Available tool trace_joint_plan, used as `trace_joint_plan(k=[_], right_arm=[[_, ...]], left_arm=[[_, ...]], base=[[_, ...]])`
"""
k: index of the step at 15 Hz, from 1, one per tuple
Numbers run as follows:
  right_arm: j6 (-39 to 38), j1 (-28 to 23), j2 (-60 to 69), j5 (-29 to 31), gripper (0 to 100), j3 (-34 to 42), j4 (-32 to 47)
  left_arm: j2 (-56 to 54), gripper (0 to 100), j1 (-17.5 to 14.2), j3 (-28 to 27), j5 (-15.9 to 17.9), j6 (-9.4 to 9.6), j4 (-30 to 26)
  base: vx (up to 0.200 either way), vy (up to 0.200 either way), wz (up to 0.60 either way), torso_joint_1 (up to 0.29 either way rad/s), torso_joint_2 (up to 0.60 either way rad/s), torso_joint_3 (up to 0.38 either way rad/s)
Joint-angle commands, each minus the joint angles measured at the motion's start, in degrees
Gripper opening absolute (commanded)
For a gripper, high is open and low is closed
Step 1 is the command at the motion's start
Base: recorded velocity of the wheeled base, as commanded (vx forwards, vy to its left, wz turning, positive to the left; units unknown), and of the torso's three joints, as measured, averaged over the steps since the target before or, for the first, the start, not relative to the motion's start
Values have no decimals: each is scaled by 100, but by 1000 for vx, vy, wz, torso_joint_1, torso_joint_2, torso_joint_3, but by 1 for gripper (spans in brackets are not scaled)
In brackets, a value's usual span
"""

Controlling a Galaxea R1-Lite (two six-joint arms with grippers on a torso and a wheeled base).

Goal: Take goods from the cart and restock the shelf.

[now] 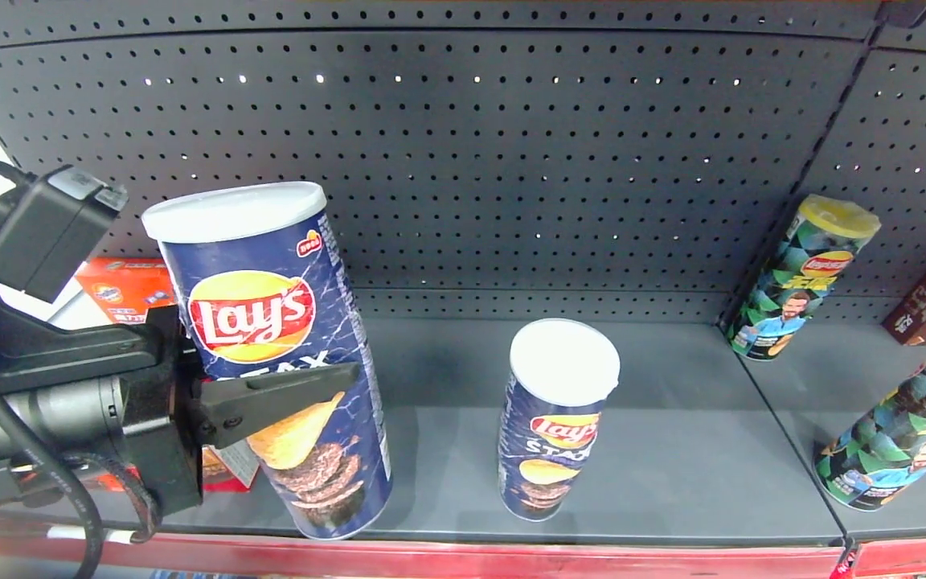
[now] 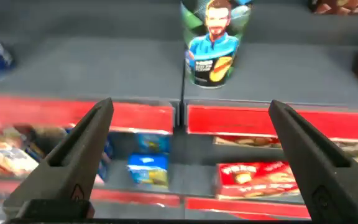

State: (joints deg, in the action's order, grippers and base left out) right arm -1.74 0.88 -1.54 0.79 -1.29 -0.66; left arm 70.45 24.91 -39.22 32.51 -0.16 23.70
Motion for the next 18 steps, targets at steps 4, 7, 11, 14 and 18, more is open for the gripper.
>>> trace_joint_plan(k=[4, 7, 11, 14, 18], right_arm=[[25, -17, 110, 835, 100, 103, -303], [183, -17, 110, -70, 100, 112, 110], [192, -17, 110, -70, 100, 120, 66], [192, -17, 110, -70, 100, 120, 57], [192, -17, 110, -70, 100, 120, 66]], left_arm=[[-84, 0, 6, 11, 1, -11, -6], [-93, 0, 23, -7, 10, -11, -6], [-84, 0, 155, -112, 36, -2, -6], [-40, 0, 287, -148, 36, 148, -14], [478, 0, 208, -376, 18, 798, -23]], base=[[0, 0, 0, 0, 0, 0], [0, 0, 0, 0, 0, 0], [0, 0, 0, 0, 0, 0], [0, 0, 0, 0, 0, 0], [0, 0, 0, 0, 0, 0]])
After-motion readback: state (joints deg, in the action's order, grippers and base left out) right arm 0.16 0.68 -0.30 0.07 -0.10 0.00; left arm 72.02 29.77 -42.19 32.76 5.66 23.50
